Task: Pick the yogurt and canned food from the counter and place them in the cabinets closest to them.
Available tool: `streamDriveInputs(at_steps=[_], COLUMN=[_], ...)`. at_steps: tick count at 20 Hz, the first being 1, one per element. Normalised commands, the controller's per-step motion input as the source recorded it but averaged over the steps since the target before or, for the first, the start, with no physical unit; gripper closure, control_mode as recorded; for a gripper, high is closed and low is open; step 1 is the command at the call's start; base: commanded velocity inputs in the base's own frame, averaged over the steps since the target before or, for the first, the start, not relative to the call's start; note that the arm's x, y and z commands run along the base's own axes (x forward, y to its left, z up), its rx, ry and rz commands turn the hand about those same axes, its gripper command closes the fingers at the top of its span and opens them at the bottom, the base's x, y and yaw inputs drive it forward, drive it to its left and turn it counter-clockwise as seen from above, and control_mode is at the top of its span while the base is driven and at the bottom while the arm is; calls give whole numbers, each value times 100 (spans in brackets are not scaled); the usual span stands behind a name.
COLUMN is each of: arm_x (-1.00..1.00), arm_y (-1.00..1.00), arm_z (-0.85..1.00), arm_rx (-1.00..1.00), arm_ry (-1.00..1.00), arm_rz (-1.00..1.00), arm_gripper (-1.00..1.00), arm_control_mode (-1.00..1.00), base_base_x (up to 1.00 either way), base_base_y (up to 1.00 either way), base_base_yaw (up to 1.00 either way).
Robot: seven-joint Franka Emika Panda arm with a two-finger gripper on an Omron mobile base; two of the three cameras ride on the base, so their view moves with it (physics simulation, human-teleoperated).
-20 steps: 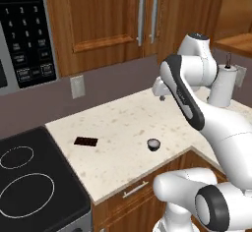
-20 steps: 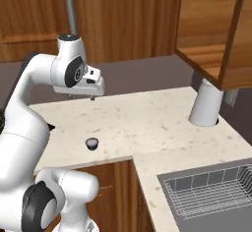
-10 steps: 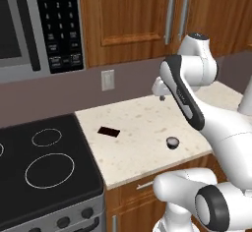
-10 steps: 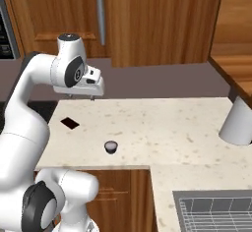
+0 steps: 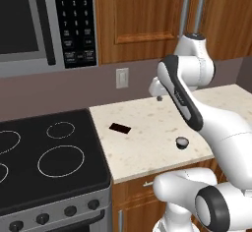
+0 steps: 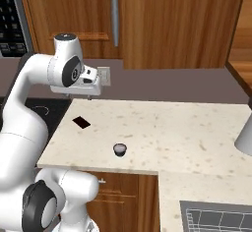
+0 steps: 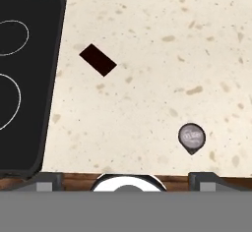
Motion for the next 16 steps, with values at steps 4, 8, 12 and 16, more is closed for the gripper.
streamDriveInputs(at_steps=[4,8,12,16], arm_x=[0,0,0,0], arm_y=[0,0,0,0], arm_z=[0,0,0,0], arm_rx=[0,0,0,0], arm_ry=[0,0,0,0], arm_rz=[0,0,0,0], arm_gripper=[-100,-100,-100,-100], arm_control_mode=[100,100,100,100], base_base_x=[0,0,0,2], base_base_y=[-7,-32,-39,-47], base_base_yaw=[2,7,9,10])
